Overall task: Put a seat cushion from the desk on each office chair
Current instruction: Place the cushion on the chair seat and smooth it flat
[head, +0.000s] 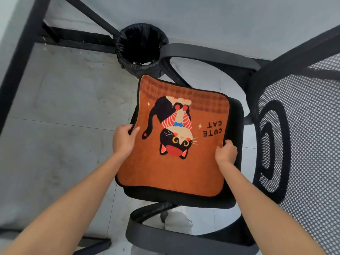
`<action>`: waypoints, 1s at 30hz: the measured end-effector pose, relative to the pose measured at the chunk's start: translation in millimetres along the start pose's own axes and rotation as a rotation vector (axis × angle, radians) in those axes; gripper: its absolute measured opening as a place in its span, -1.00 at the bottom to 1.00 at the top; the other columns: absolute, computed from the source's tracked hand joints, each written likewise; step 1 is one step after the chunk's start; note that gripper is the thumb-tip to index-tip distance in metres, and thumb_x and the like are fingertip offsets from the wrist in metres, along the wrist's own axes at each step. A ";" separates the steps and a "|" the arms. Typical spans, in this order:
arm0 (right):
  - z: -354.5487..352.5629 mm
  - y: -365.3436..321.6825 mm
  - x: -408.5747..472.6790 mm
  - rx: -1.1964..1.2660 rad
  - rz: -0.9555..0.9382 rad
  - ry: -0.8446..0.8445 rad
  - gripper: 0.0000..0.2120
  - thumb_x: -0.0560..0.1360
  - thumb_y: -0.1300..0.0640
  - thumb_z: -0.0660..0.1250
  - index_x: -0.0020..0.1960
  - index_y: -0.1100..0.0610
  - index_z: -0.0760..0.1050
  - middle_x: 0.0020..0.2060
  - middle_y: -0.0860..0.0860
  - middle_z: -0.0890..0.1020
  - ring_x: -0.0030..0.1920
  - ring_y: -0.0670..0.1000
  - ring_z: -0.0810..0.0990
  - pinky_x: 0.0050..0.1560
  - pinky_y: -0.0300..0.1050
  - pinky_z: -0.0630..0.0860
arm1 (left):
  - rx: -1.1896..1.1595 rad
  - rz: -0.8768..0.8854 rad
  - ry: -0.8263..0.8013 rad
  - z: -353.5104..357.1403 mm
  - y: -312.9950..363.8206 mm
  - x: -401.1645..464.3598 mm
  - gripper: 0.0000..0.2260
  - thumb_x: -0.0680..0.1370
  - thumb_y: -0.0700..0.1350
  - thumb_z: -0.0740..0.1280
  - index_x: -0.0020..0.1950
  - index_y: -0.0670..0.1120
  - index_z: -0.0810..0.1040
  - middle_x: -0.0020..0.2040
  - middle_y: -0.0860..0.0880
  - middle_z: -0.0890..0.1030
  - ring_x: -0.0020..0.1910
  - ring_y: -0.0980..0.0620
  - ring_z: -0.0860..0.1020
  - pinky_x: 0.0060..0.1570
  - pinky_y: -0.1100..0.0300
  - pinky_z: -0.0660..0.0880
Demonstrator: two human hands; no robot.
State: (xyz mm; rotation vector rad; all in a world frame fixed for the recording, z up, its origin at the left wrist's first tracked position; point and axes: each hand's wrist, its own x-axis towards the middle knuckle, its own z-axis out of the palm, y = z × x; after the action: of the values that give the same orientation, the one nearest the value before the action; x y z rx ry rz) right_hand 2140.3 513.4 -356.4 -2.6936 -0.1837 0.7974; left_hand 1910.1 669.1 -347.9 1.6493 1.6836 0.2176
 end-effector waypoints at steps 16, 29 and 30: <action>-71.1 -132.9 -25.0 -0.422 -1.022 0.165 -0.58 0.44 0.46 0.08 0.26 0.26 0.39 0.09 0.27 0.56 0.10 0.29 0.51 0.11 0.15 0.45 | -0.689 -0.625 -0.499 14.2 46.1 -163.5 -0.83 0.54 -0.18 0.30 0.04 -0.27 0.52 -0.07 -0.16 0.66 -0.26 0.06 0.66 -0.30 0.29 0.61; -3.5 40.4 -2.5 -0.334 -0.280 -0.189 -0.48 0.54 0.22 0.15 0.46 0.21 0.08 0.44 0.24 0.18 0.43 0.25 0.15 0.39 0.14 0.25 | -0.050 -0.293 -0.081 12.7 -9.8 -65.7 -0.68 0.57 -0.20 0.19 0.32 -0.20 0.40 0.27 -0.20 0.52 0.25 -0.19 0.49 0.27 -0.04 0.42; -0.6 46.6 -2.0 -0.323 -0.198 -0.182 -0.44 0.55 0.20 0.15 0.48 0.20 0.02 0.46 0.24 0.11 0.45 0.25 0.10 0.38 0.14 0.23 | 0.004 -0.270 -0.074 10.4 -10.8 -56.4 -0.67 0.58 -0.19 0.17 0.34 -0.21 0.37 0.30 -0.21 0.49 0.26 -0.21 0.46 0.27 -0.06 0.40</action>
State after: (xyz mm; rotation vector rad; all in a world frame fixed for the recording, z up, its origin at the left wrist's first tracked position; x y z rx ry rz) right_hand 2140.5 469.0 -370.8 -2.8305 -0.6641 1.0256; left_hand 1901.3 612.0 -339.8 1.3965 1.8276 0.0206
